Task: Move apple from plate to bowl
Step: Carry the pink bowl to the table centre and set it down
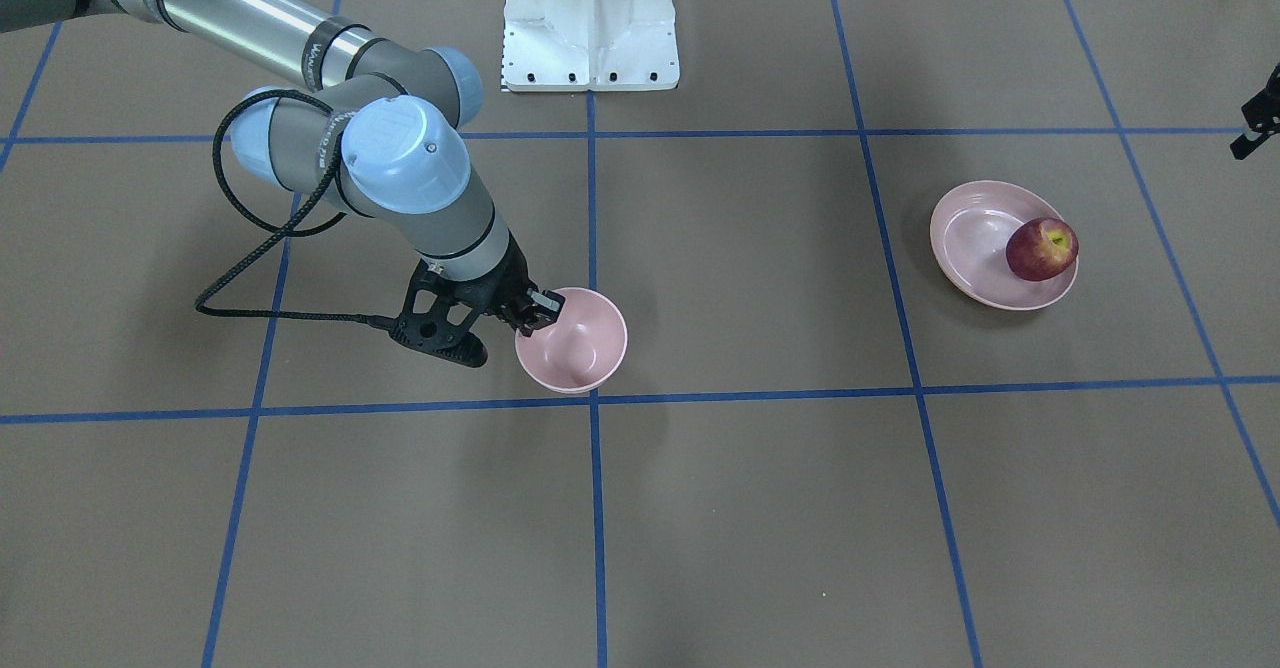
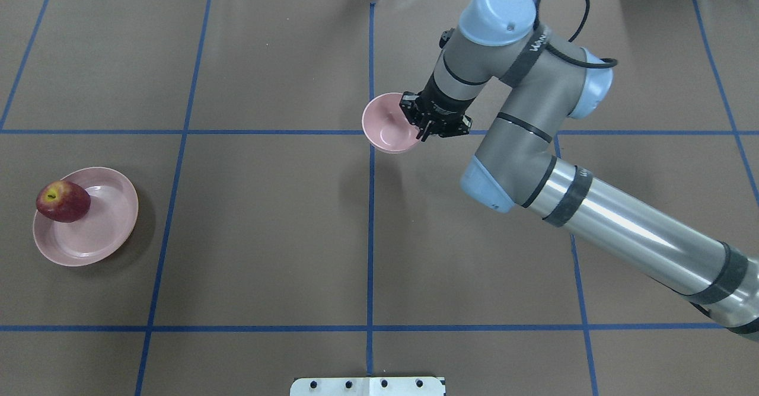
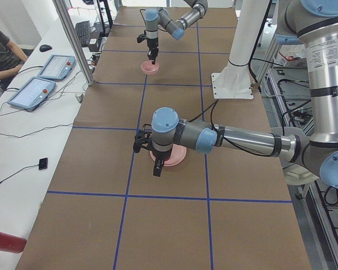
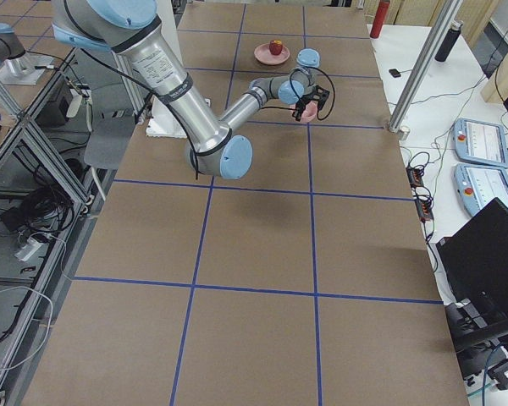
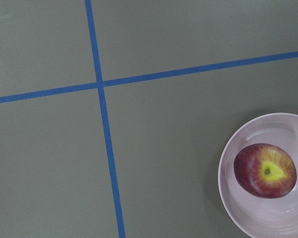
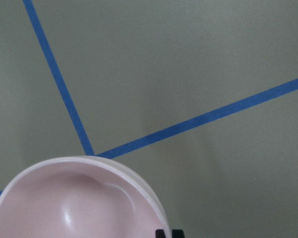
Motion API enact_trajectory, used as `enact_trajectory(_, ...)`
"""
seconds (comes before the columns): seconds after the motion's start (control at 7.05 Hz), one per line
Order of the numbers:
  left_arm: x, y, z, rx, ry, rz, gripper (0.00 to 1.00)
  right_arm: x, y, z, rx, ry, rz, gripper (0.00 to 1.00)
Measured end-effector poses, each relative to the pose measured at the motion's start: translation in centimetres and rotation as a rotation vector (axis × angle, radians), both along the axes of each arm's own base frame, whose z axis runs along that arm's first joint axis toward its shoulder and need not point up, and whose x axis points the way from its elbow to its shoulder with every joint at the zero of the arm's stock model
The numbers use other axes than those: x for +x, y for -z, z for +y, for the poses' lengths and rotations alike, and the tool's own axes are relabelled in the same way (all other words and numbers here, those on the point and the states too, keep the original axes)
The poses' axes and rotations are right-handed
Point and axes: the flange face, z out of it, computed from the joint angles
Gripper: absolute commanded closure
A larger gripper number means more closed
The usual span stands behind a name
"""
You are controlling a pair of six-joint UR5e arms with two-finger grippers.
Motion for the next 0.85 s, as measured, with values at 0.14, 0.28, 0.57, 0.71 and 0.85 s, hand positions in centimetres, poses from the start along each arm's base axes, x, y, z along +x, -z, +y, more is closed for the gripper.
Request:
enact_trajectory(0.14,0.0,0.0,0.0,0.001,0.0,-0.002,0.01,-0.9,-0.3,0.2,0.012,0.003,-0.013,1.0)
enact_trajectory(0.28,0.0,0.0,-0.1,0.003,0.0,-0.004,0.02,-1.8,-0.8,0.3,0.03,0.008,-0.034,0.68)
enact_trajectory(0.57,0.0,0.3,-0.1,0.008,0.001,-0.003,0.01,-2.4,-1.7,0.2,0.05,0.001,-0.047,0.0)
enact_trajectory(0.71,0.0,0.5,-0.1,0.011,0.001,-0.001,0.01,-2.7,-1.8,0.1,0.057,-0.018,-0.039,0.0)
enact_trajectory(0.85,0.0,0.6,-0.1,0.011,0.002,-0.001,0.02,-2.5,-1.4,0.0,0.063,-0.036,-0.042,0.0)
